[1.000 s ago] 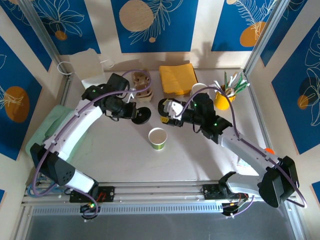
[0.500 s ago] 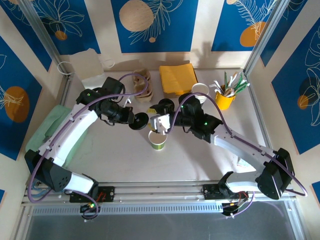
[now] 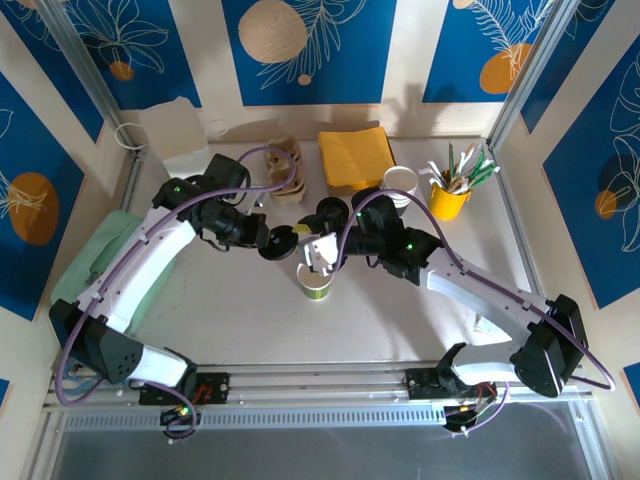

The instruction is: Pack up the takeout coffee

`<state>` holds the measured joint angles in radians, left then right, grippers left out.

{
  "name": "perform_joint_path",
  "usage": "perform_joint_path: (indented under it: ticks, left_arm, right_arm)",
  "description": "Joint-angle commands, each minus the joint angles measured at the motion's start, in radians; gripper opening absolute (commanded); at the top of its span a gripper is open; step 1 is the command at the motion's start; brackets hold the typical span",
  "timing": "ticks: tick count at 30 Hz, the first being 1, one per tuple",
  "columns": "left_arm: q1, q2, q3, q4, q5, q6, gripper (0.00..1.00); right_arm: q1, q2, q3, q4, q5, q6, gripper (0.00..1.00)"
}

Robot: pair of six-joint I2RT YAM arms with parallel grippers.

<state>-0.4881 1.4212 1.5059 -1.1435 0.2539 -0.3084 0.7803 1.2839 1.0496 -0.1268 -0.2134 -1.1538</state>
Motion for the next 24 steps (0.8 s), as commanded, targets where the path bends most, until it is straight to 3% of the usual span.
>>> perform_joint_path:
  ticks: [1,8,24]
  left_arm:
    - [0.009,-0.009,-0.004,-0.004,0.029,0.009,0.10]
    - [0.011,-0.004,-0.009,-0.003,0.035,0.009,0.09]
    - [0.010,0.001,0.000,0.002,0.068,0.011,0.09]
  right_arm:
    - [0.014,0.018,0.048,-0.027,0.011,-0.027,0.48]
    - [0.020,0.037,0.087,-0.070,0.003,-0.037,0.37]
    - [0.053,0.080,0.131,-0.157,0.083,-0.118,0.26]
